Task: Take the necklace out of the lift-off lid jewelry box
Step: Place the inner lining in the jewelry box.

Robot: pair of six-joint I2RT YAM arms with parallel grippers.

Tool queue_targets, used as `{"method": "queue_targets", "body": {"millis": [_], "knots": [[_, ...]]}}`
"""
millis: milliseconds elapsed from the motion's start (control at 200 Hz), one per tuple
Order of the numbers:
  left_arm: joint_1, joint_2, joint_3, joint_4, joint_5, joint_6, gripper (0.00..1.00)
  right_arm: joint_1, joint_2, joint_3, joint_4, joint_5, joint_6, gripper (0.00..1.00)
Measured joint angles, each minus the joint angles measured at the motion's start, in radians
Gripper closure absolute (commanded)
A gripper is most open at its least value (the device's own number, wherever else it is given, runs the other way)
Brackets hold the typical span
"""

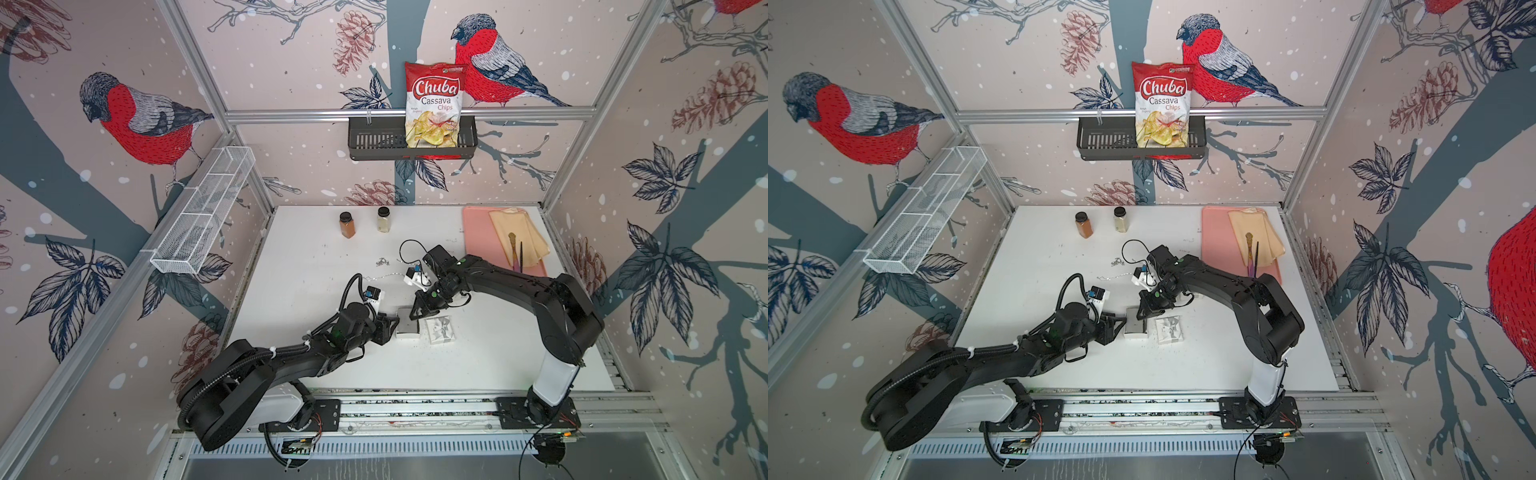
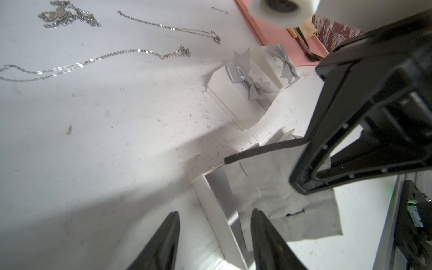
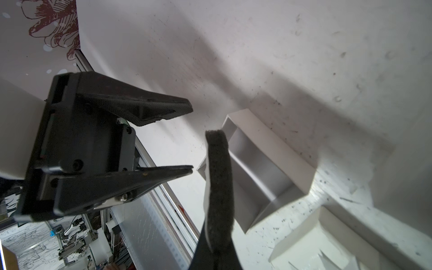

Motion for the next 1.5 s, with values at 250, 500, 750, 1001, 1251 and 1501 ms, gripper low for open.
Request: {"method": "queue_targets", "body": {"millis": [250,500,750,1001,1251,1501], "knots": [[0.005,-0.040,-0.021,-0.006,-0.007,0.000,0.50,0.002,0.053,-0.031,0.063,-0.016,0.051,0.99],[0.008,-0.001,-0.031,0.002,0.003,0.000,0.52,0.021,0.088,-0.016,0.092,0.040,0.078,0.99],[0.008,0.058,-0.032,0.021,0.034,-0.002,0.54,0.059,0.127,0.033,0.072,0.136,0.077,0.97],[0.008,0.043,-0.048,0.047,0.036,-0.003,0.56,0.107,0.106,0.065,0.060,0.285,0.076,0.53],[0.008,0.016,-0.051,0.045,0.027,-0.003,0.57,0.134,0.024,0.095,0.016,0.436,0.074,0.48],[0.008,-0.028,-0.054,0.026,0.014,-0.003,0.57,0.156,-0.023,0.083,-0.005,0.526,0.078,0.69]]}}
